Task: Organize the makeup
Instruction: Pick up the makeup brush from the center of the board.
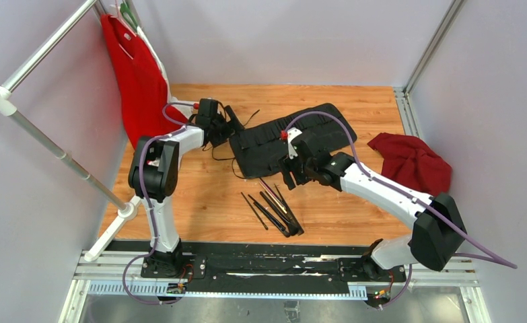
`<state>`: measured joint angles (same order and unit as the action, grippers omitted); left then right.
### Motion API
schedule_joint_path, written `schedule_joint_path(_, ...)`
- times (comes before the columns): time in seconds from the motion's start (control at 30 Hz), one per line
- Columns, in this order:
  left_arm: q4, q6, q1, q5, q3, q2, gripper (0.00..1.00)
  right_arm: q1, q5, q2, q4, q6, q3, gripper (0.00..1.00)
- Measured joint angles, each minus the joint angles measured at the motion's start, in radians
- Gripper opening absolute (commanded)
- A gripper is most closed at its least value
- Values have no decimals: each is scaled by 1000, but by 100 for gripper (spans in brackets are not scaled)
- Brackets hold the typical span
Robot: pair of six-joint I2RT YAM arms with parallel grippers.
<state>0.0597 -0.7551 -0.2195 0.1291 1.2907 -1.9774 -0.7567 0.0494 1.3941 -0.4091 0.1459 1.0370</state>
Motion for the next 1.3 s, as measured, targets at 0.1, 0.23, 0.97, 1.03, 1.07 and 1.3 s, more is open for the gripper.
schedule_joint_path(0.1,-66,-49,1,26,-39,0,98,0,2,-8,0,0,-5,69)
schedule_joint_path(0.23,-128,-97,2,43,-74,7,98,0,2,-10,0,1,-12,69)
schedule_joint_path(0.97,-233,-173,7,49,-97,87,98,0,2,-10,0,11,-16,69)
schedule_joint_path(1.03,-240,-174,7,51,-97,86,98,0,2,-10,0,11,-16,69)
schedule_joint_path(1.07,-244,-174,7,51,-96,84,98,0,2,-10,0,11,-16,69)
schedule_joint_path(1.3,-260,-174,7,62,-96,35,98,0,2,-10,-1,12,-16,69)
